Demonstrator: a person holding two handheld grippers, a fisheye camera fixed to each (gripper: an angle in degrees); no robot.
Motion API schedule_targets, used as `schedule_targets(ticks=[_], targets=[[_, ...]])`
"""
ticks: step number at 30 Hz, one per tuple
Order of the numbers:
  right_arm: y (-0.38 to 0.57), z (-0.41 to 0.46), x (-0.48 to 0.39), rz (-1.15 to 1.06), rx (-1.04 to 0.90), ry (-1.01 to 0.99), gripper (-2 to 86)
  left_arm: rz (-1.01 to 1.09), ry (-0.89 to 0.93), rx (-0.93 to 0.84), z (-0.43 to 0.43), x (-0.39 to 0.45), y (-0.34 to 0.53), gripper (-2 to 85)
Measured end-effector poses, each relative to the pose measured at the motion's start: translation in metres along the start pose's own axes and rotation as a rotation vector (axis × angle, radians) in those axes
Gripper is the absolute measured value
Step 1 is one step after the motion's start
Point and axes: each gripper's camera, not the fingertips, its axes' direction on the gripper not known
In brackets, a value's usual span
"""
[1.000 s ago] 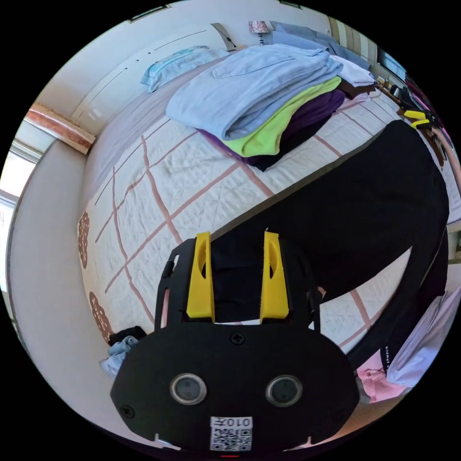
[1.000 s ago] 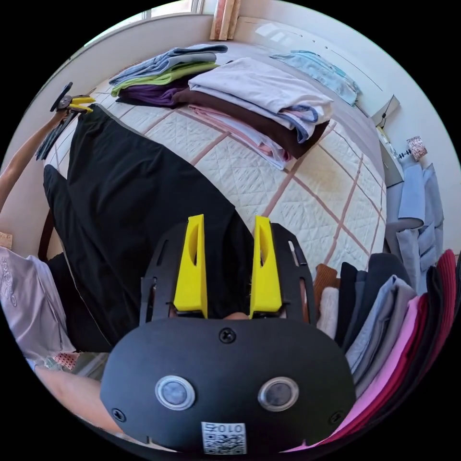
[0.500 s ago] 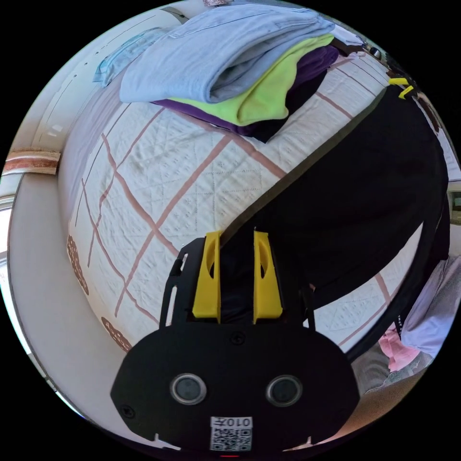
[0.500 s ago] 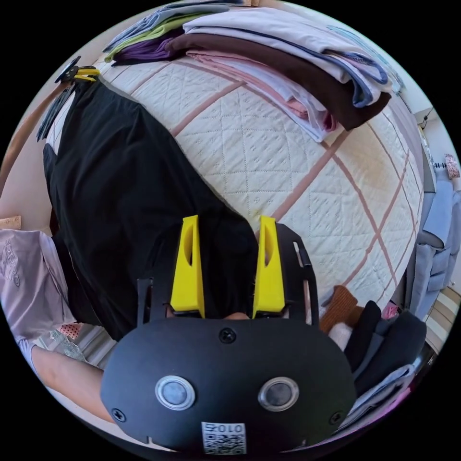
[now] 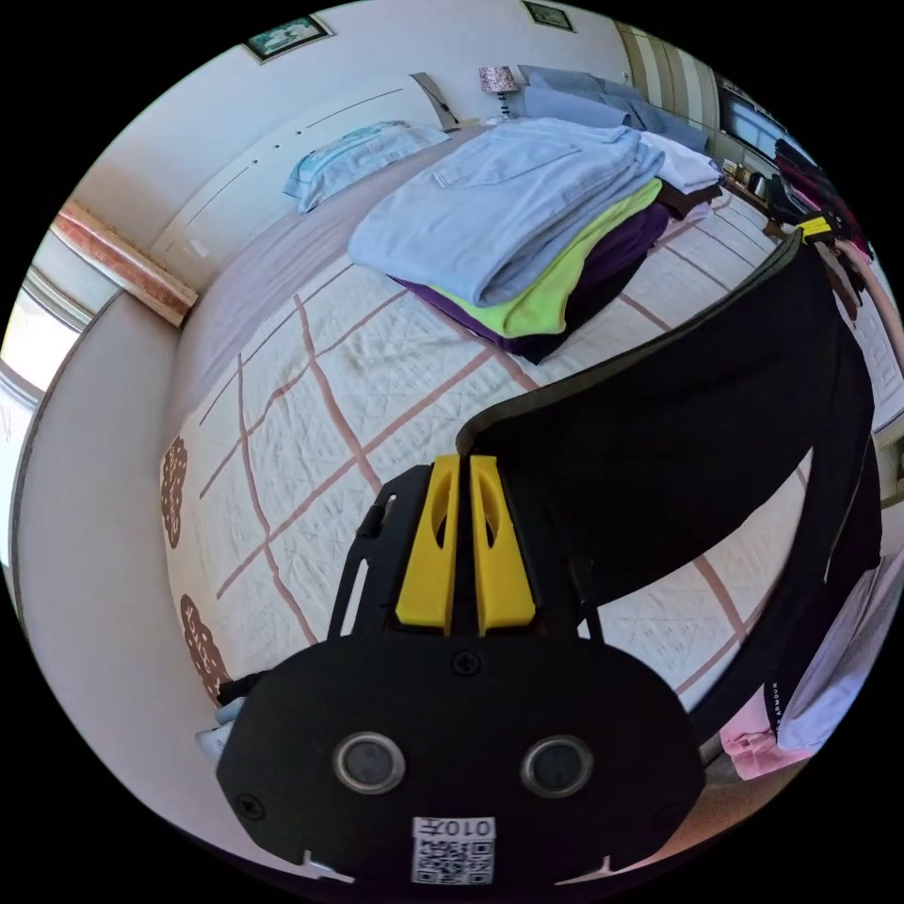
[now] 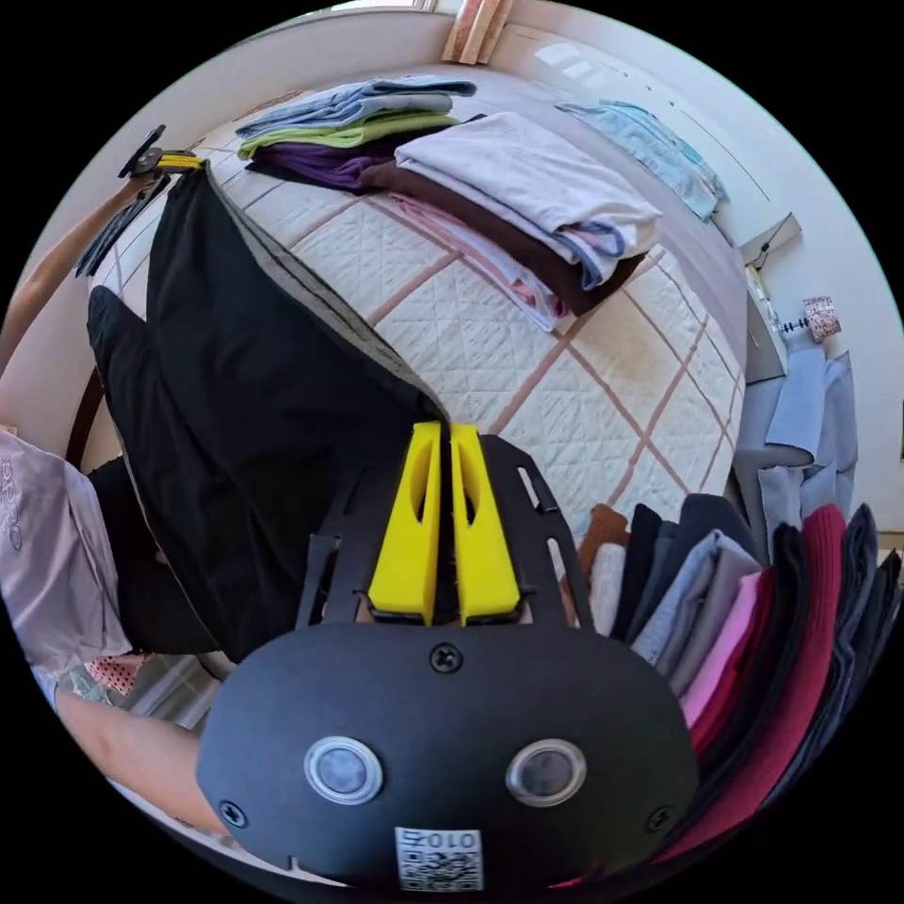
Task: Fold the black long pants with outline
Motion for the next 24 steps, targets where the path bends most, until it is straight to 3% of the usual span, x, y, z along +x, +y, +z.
schedule_targets(ticks=[4,8,12,16,19,21,24], targets=[[-0.008,-0.026,0.004,0.1,0.007,0.073,2.5,-0.143,-0.087,0.162,-0.066,-0.014,-0.012,0.2],[-0.02,-0.023,-0.002,0.19,-0.061,0.108,2.9,-0.16,-0.126,0.082,-0.087,0.001,-0.019,0.2],[-0.003,-0.03,-0.033,0.171,-0.07,0.176,2.7,-0.165,-0.14,0.214,-0.141,0.026,0.019,0.2],[0.053,-0.065,-0.063,0.191,0.078,0.2,2.0,-0.163,-0.172,0.361,-0.235,0.062,0.116,0.2],[0.128,-0.096,-0.102,0.204,0.297,0.174,1.7,-0.149,-0.237,0.435,-0.293,0.107,0.212,0.2],[0.192,-0.1,-0.146,0.178,0.461,0.175,1.6,-0.173,-0.245,0.446,-0.311,0.135,0.274,0.2],[0.254,-0.073,-0.196,0.159,0.501,0.153,1.6,-0.196,-0.218,0.438,-0.313,0.185,0.361,0.2]])
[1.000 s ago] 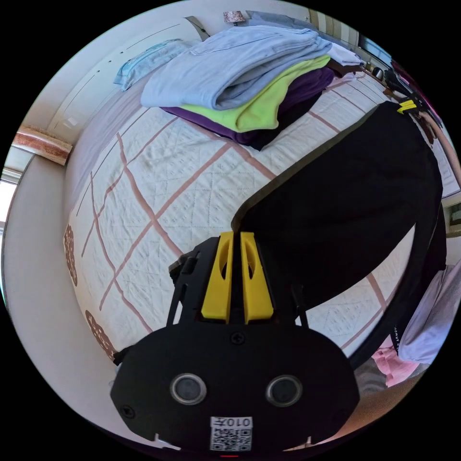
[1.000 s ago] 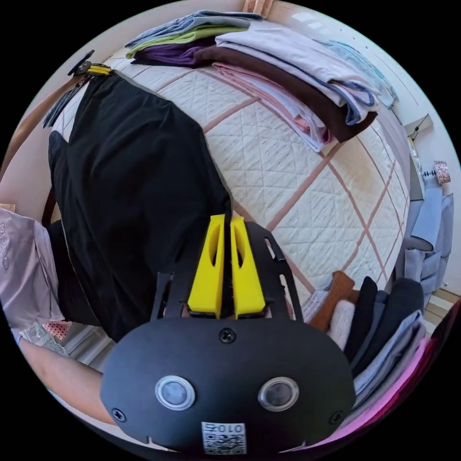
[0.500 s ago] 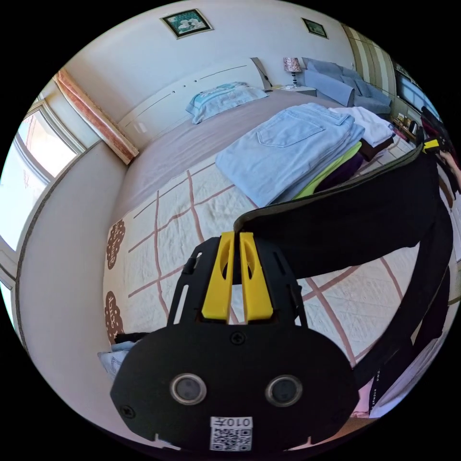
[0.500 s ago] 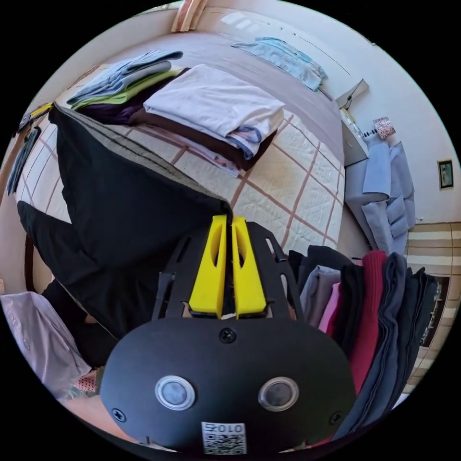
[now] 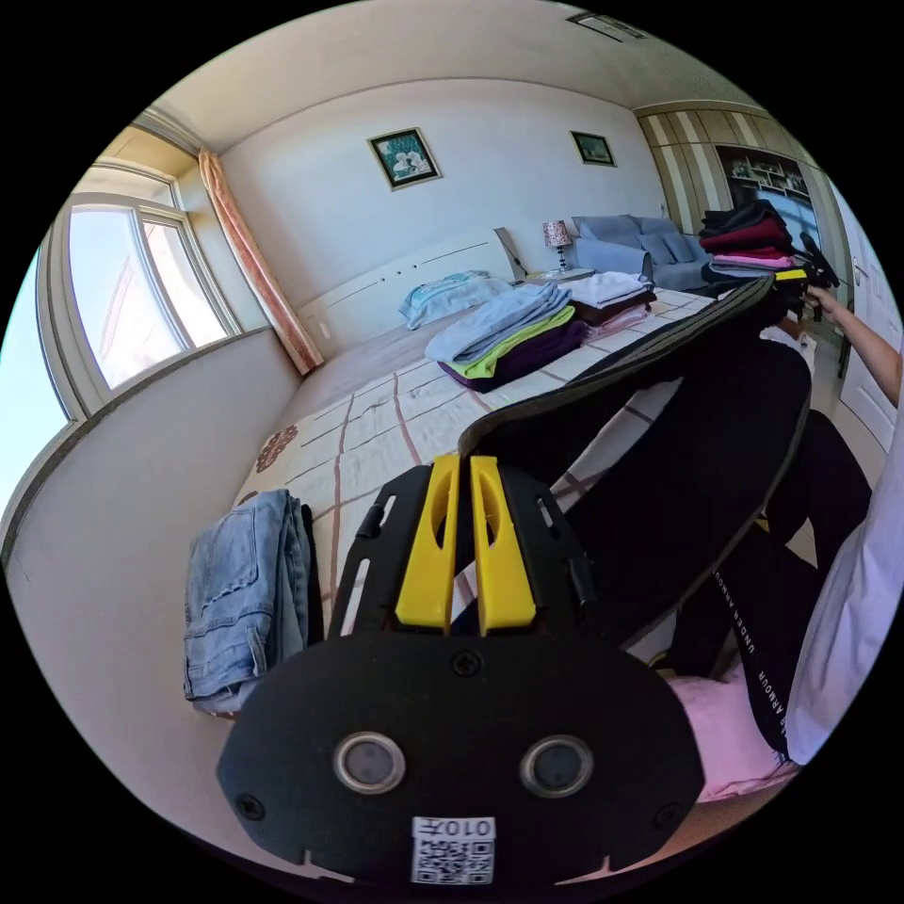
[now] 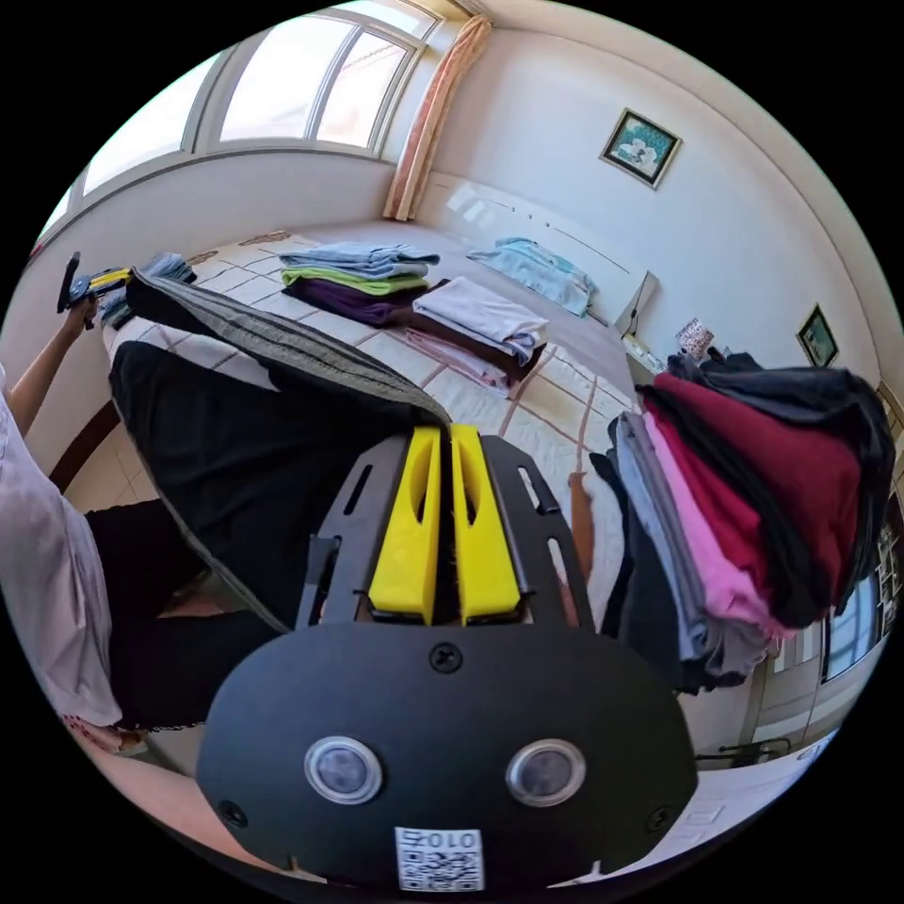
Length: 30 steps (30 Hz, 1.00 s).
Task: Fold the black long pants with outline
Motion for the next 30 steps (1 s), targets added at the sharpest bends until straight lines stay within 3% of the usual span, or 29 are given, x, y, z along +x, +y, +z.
schedule_targets(ticks=[6,15,30], targets=[[0.088,0.034,-0.051,0.019,-0.234,-0.154,1.4,-0.078,0.014,-0.117,-0.033,0.034,0.085,0.2],[0.126,-0.014,-0.055,0.006,-0.185,-0.168,1.2,-0.012,-0.016,-0.241,-0.057,0.021,0.097,0.2],[0.179,-0.009,-0.076,-0.037,-0.396,-0.21,2.3,-0.115,0.071,-0.318,-0.121,-0.078,0.115,5.5]])
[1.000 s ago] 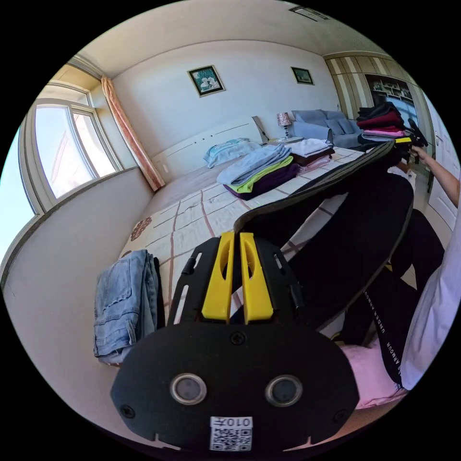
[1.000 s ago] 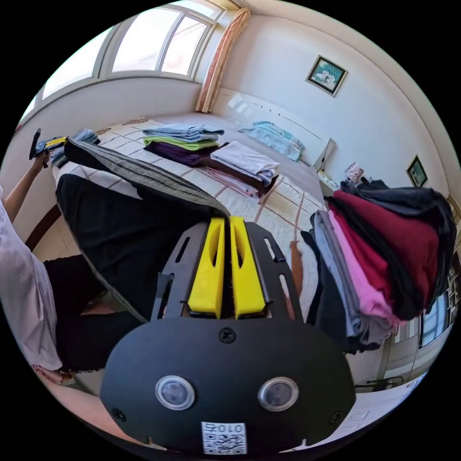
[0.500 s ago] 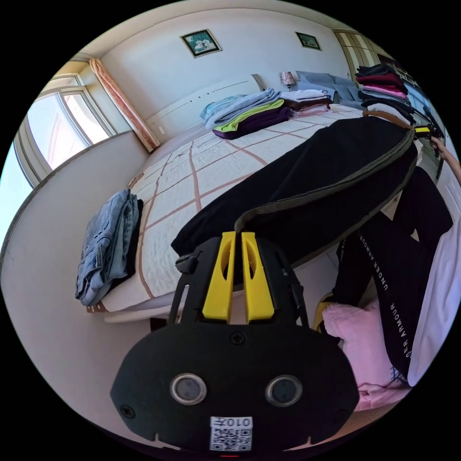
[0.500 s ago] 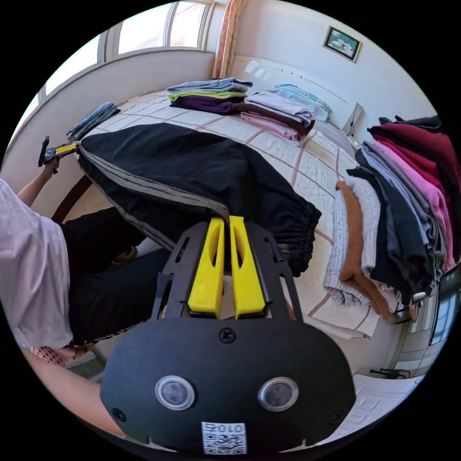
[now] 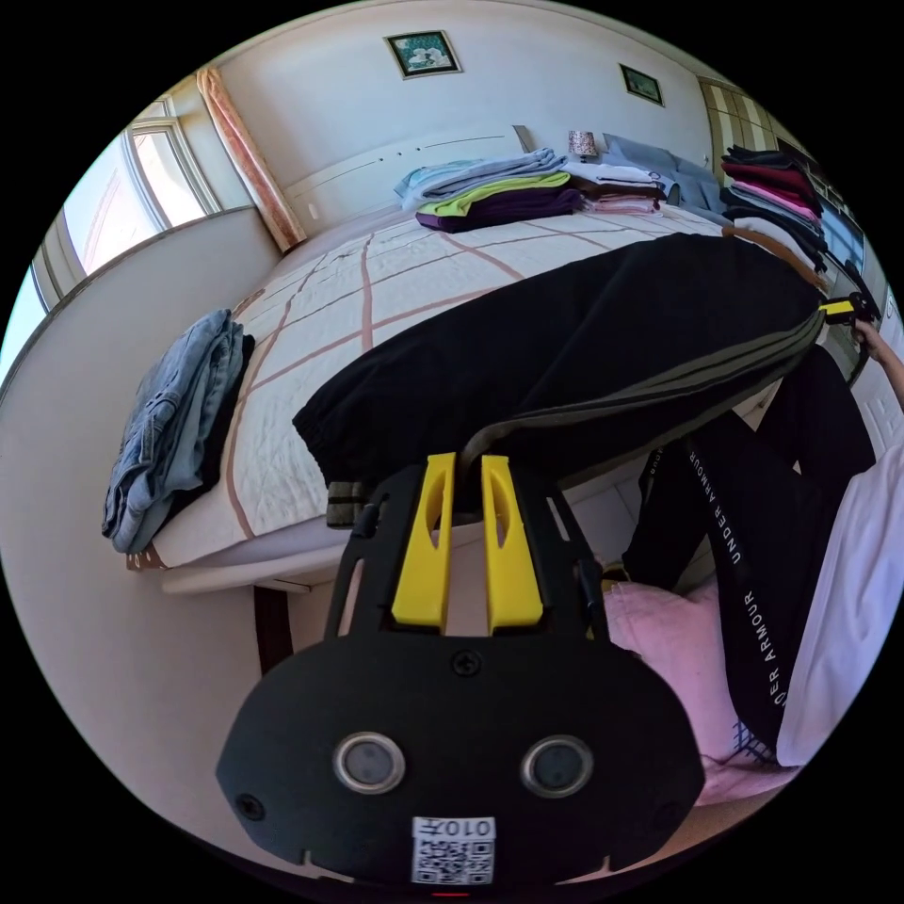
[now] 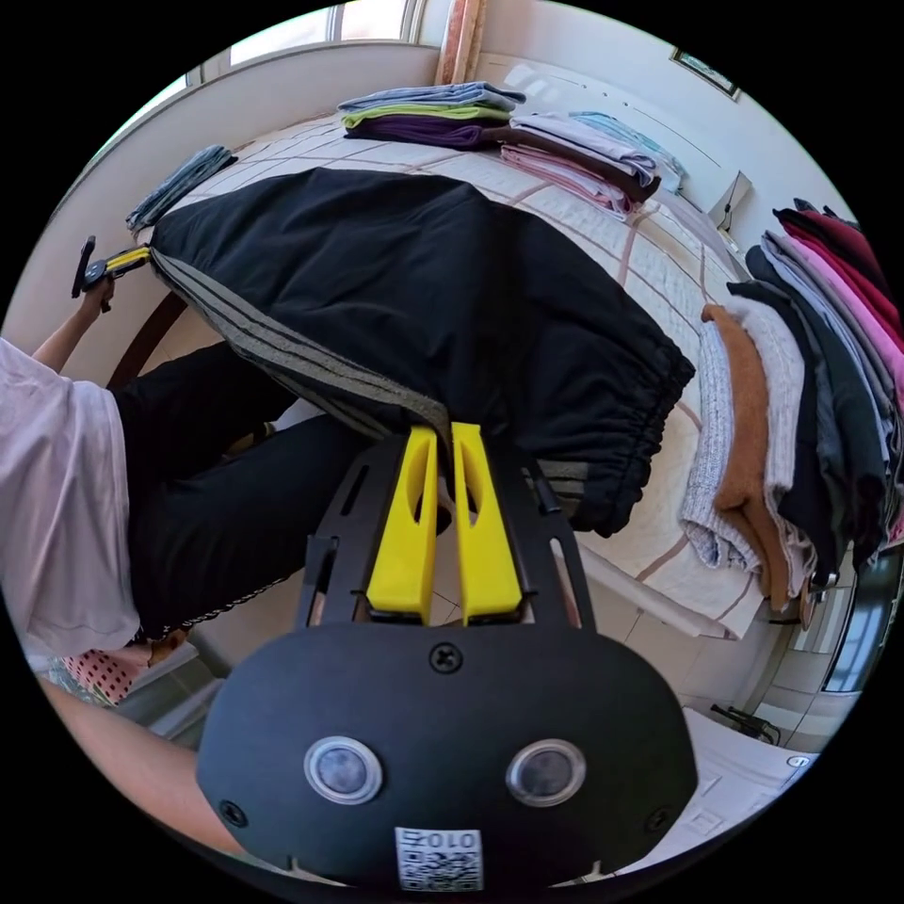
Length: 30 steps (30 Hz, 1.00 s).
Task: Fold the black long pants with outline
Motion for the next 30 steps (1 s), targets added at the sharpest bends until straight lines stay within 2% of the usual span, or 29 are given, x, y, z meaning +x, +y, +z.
schedule_targets(ticks=[4,7,12,14,16,25,27,30], targets=[[0.008,-0.005,0.0,-0.002,-0.017,-0.004,2.7,-0.051,0.022,0.07,-0.057,-0.041,0.022,7.1],[0.013,-0.008,0.002,0.018,-0.03,-0.014,2.7,-0.272,0.135,0.178,-0.086,-0.092,0.053,8.2],[0.012,-0.01,-0.002,0.039,-0.08,0.018,2.2,-0.697,0.371,0.266,-0.089,-0.154,0.11,10.3],[0.014,-0.013,-0.004,0.034,-0.1,0.038,2.2,-0.926,0.538,0.397,-0.085,-0.176,0.157,11.9],[0.019,-0.017,-0.003,0.034,-0.102,0.044,2.1,-1.031,0.613,0.466,-0.083,-0.189,0.184,13.2],[0.043,-0.034,0.015,0.072,-0.105,-0.001,2.0,-1.217,0.801,0.493,-0.044,-0.253,0.2,17.6],[0.051,-0.041,0.02,0.076,-0.112,-0.005,2.2,-1.214,0.799,0.538,-0.046,-0.261,0.192,17.0],[0.068,-0.054,0.029,0.1,-0.097,-0.012,2.5,-1.173,0.891,0.612,-0.048,-0.269,0.174,14.8]])
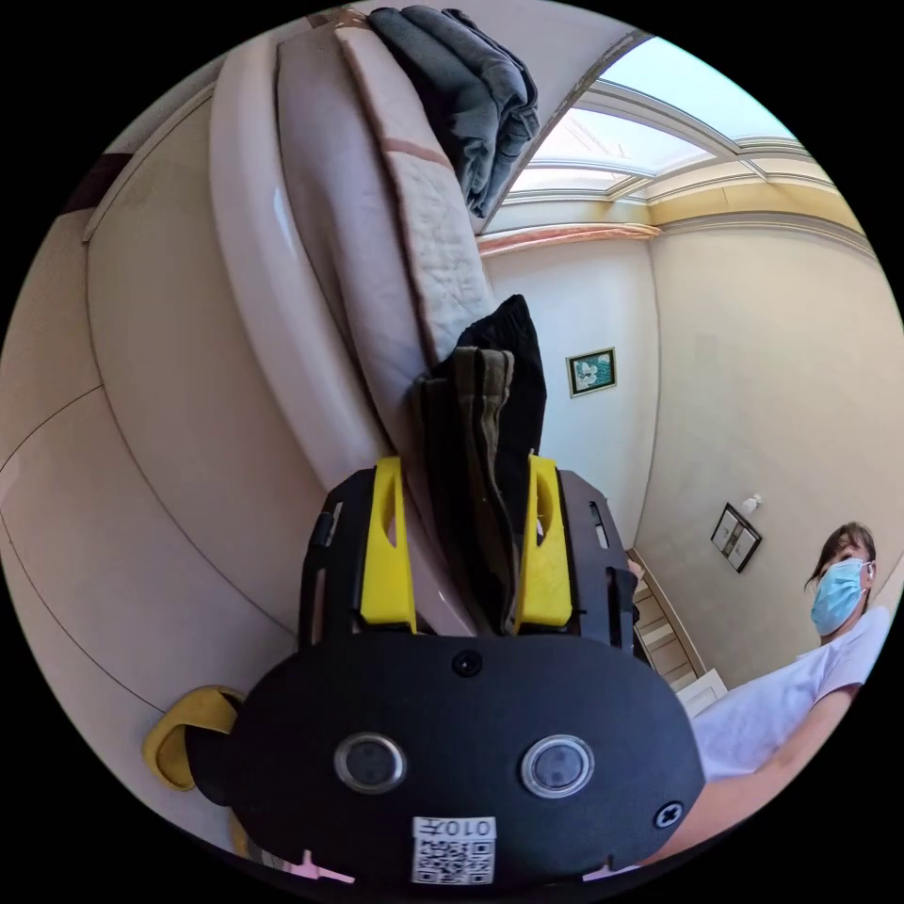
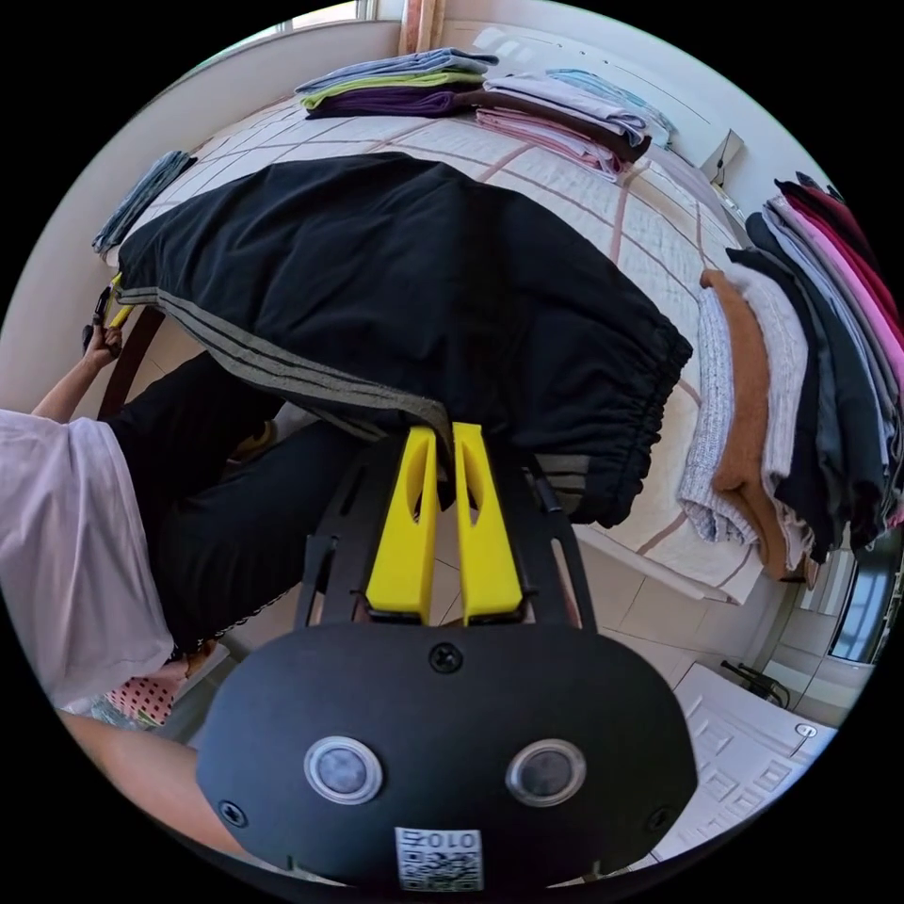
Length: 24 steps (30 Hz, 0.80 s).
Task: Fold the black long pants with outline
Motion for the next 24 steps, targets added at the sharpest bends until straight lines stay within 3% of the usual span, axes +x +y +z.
schedule_targets(ticks=[5,8,15,19,22,24], targets=[[0.038,-0.02,0.016,0.075,0.092,-0.011,3.1,0.058,-0.041,-0.026,-0.003,0.048,-0.003,7.9],[0.063,-0.025,0.03,0.14,0.18,-0.057,3.5,0.091,0.04,-0.031,-0.007,0.074,-0.008,5.5],[0.106,-0.044,0.076,0.141,0.29,-0.298,4.6,0.196,-0.005,-0.067,0.008,0.172,-0.034,3.5],[0.138,-0.048,0.105,0.188,0.311,-0.352,6.3,0.26,0.014,-0.076,0.037,0.227,-0.048,3.1],[0.176,-0.053,0.125,0.244,0.469,-0.393,7.9,0.286,0.008,-0.066,0.057,0.253,-0.053,3.0],[0.191,-0.055,0.127,0.214,0.437,-0.34,8.5,0.279,-0.004,-0.061,0.068,0.261,-0.054,2.9]])
